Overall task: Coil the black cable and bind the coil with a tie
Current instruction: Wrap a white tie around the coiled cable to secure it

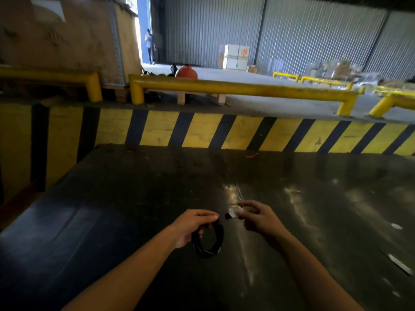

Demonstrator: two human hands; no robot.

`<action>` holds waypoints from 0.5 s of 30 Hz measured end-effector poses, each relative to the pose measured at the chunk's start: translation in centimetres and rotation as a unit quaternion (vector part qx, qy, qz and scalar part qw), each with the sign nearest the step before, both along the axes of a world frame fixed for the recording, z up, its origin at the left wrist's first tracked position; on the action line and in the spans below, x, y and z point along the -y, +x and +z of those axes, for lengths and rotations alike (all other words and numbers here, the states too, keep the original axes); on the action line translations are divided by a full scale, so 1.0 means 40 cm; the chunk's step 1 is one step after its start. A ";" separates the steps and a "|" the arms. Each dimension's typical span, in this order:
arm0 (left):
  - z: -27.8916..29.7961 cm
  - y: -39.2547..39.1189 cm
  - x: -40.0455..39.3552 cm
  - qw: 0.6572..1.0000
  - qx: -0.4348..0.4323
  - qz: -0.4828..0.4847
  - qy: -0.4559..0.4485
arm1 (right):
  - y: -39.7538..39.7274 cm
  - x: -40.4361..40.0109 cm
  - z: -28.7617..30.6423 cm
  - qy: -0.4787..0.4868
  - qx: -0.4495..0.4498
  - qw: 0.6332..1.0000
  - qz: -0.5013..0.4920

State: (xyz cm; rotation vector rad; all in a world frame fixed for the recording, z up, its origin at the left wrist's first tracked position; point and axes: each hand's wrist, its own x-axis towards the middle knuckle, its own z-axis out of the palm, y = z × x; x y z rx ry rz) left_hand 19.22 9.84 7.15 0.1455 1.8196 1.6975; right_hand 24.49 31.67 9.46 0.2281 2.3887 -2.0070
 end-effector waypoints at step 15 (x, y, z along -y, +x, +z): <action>0.283 -0.082 -0.091 0.981 -0.159 -0.097 0.056 | -0.028 -0.012 0.291 0.313 -0.197 0.927 0.067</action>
